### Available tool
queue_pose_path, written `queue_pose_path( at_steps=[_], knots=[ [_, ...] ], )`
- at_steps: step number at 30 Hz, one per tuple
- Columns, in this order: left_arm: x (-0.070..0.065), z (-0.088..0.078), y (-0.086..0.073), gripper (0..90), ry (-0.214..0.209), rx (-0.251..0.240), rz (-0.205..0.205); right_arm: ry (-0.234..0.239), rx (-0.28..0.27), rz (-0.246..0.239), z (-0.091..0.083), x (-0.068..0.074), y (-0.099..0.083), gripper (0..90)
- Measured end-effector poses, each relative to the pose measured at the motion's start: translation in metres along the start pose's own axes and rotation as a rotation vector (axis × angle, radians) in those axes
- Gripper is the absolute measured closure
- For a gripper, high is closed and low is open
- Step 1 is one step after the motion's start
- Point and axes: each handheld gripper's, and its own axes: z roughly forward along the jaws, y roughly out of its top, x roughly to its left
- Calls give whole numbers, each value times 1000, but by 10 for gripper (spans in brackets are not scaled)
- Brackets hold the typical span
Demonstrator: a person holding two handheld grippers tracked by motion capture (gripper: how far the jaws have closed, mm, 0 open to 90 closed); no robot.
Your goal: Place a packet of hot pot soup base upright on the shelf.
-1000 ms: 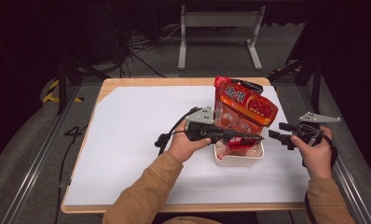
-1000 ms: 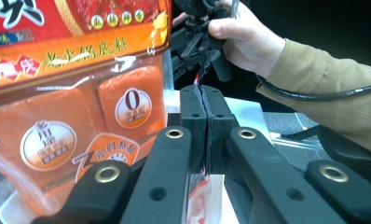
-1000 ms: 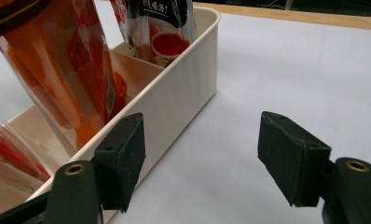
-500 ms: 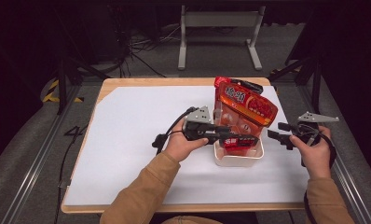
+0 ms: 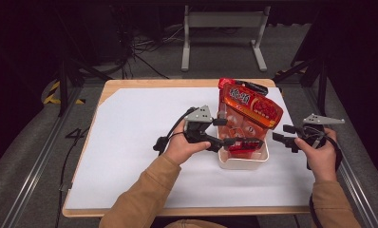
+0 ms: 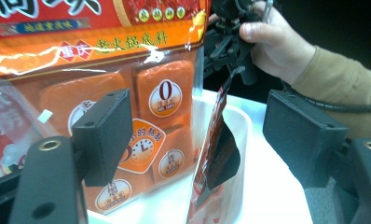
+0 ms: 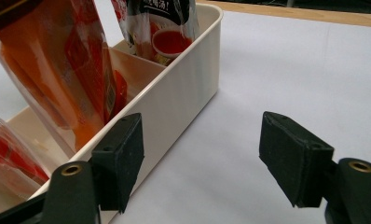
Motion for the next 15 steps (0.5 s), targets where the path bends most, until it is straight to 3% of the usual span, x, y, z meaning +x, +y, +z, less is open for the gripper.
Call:
queue_pose_path(
  at_steps=[15],
  knots=[
    [3,-59,3,206,123,-4,5,-3,-5,-12,1,1,2,285]
  ],
)
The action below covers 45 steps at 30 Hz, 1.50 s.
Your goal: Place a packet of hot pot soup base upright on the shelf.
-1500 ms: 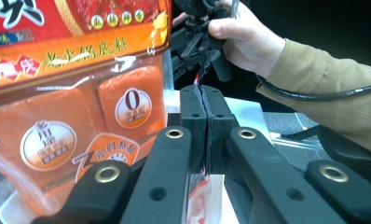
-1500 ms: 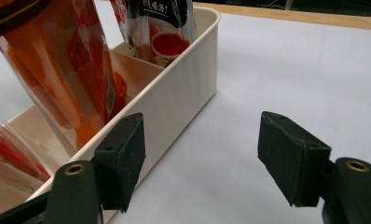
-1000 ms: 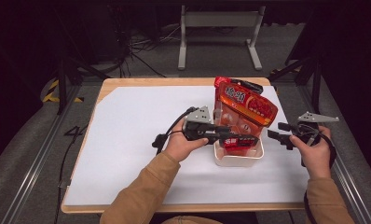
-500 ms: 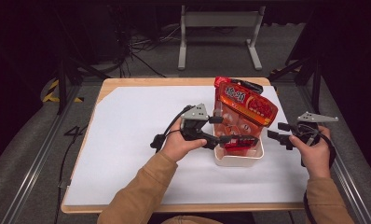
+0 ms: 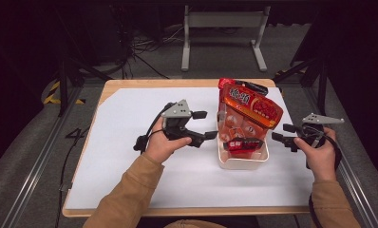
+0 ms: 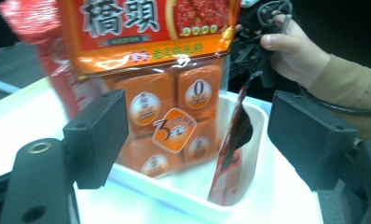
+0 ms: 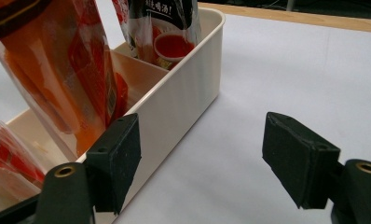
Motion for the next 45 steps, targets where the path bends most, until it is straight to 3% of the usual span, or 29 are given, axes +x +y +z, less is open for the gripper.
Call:
queue_pose_path(
  at_steps=[7,18,26,32,36,45],
  knots=[
    [7,-31,-8,197,76,23,-3,24,-23,-9,0,-1,0,287],
    [20,-85,-23,184,196,25,-49,29,-43,-49,1,1,1,260],
    [31,-117,-50,180,286,70,-111,41,-50,-73,1,3,1,254],
    [34,-128,-66,174,340,106,-111,48,-58,-74,2,3,1,250],
    [36,-138,-83,175,385,93,-117,52,-62,-80,2,2,0,248],
    [49,-139,-114,182,403,102,-165,62,-58,-94,7,3,-2,243]
  ],
)
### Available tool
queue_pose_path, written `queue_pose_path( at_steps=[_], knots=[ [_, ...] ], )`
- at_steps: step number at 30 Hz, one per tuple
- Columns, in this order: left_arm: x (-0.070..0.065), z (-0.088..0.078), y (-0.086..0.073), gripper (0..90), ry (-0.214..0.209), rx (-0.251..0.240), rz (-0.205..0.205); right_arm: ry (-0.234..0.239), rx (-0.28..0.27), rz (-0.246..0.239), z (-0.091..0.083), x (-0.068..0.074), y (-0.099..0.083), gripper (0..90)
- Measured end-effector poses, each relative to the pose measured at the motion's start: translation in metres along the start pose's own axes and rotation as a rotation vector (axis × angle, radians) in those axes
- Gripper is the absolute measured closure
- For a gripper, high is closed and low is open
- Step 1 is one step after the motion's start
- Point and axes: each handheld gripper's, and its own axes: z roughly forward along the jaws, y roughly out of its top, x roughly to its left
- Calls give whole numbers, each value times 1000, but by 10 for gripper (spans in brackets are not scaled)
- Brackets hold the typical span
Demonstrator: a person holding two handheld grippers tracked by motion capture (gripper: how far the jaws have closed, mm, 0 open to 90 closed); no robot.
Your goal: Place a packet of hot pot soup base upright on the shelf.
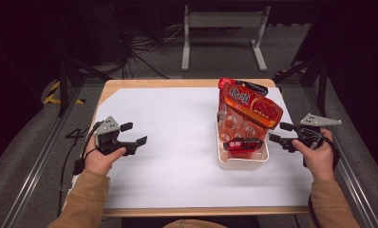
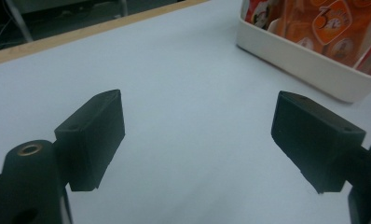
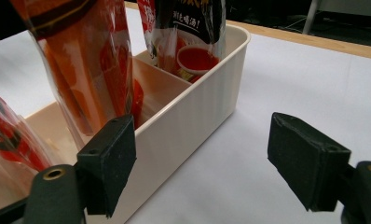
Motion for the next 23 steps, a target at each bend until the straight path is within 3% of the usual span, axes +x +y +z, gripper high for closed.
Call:
queue_pose_path(
  at_steps=[5,8,15,18,23],
  knots=[
    [8,7,-13,183,15,25,-39,2,8,-6,3,-1,-3,242],
    [12,11,-19,182,5,18,-82,-7,21,-4,5,-3,-4,237],
    [17,15,-27,177,26,82,-120,-21,32,-12,8,-2,-5,237],
    [17,16,-29,170,32,118,-121,-26,39,-18,8,-2,-6,236],
    [16,15,-28,162,32,121,-114,-27,37,-14,8,-1,-5,228]
  ],
)
